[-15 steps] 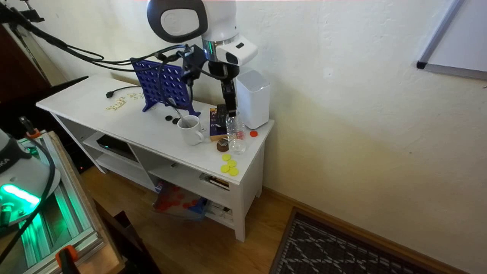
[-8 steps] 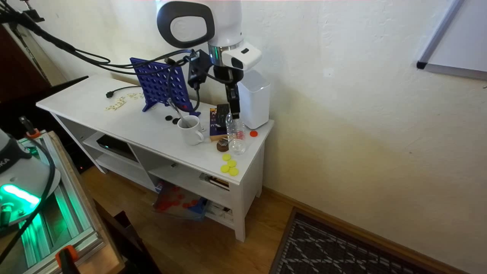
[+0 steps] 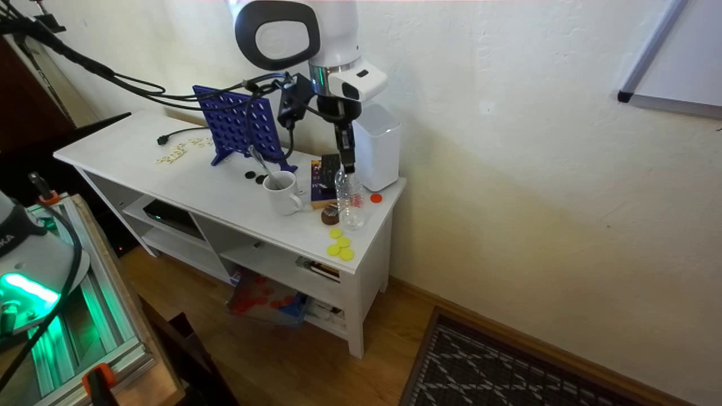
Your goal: Move the clear bottle to the back left side of the counter.
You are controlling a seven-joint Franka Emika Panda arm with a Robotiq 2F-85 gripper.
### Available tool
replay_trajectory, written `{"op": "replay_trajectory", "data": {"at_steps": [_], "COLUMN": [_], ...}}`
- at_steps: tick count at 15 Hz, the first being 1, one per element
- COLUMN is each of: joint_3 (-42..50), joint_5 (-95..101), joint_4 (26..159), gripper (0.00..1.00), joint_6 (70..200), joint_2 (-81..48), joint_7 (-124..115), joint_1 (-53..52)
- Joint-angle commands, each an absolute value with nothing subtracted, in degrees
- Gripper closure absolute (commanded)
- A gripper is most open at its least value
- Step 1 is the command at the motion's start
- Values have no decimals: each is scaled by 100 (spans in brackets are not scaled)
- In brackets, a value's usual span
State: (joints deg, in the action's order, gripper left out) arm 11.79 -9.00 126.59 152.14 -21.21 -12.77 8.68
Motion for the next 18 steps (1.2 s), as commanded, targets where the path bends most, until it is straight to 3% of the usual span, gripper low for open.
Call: {"op": "replay_trajectory", "data": {"at_steps": [1, 13, 18], "joint_3": [1469, 913, 433], "joint_5": [-439, -859, -666], "joint_4": [12906, 12982, 12965], "gripper": [92, 92, 92], "joint_6": [14878, 13375, 13820], "joint_2": [-1606, 527, 690], "joint_7": [-1811, -354, -290], "joint_1": [623, 665, 326]}}
